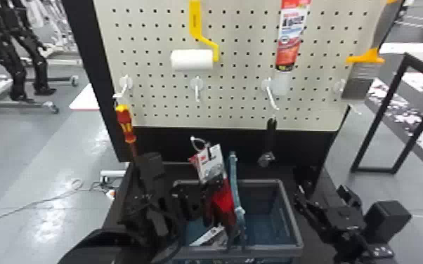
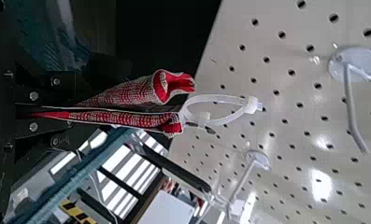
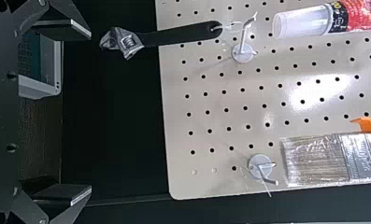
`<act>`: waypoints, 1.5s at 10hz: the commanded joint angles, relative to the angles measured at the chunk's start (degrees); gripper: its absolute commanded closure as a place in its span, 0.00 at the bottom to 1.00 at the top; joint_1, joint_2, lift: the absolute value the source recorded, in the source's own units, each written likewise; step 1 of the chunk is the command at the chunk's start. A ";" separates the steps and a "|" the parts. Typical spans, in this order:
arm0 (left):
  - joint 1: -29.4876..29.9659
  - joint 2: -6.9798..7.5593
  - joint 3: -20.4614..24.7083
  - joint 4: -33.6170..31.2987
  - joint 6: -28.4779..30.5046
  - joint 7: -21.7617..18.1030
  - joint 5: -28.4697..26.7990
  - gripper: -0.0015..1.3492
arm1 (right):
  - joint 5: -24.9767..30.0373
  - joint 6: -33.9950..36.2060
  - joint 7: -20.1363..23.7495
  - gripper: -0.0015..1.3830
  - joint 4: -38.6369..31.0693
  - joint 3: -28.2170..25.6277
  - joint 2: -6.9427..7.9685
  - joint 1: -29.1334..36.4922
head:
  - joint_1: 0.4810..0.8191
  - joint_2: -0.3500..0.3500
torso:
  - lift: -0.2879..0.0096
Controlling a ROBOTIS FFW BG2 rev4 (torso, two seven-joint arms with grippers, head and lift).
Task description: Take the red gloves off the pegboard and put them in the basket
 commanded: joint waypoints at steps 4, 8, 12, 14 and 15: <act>2.01 -0.33 1.99 -0.44 2.42 2.47 -5.98 0.91 | -0.09 -0.04 -0.02 0.10 -0.03 0.00 0.00 0.18 | 0.20 0.50 | 0.63; 1.31 -0.33 1.90 -0.44 4.09 2.47 -10.38 0.24 | -0.18 -0.22 -0.02 0.10 0.06 0.00 0.00 0.09 | 0.20 0.50 | 0.63; 1.31 -0.33 1.90 -0.88 3.13 2.47 -11.87 0.18 | -0.35 -0.48 -0.02 0.10 0.32 0.00 0.00 0.09 | 0.20 0.50 | 0.63; 1.39 -0.41 1.99 -0.88 2.34 2.47 -11.70 0.18 | -0.44 -0.48 -0.02 0.10 0.24 0.00 0.00 0.09 | 0.20 0.50 | 0.63; 1.48 -0.41 1.99 -0.88 2.07 2.47 -11.70 0.18 | -0.44 -0.57 -0.02 0.10 0.24 0.00 0.00 0.18 | 0.20 0.50 | 0.63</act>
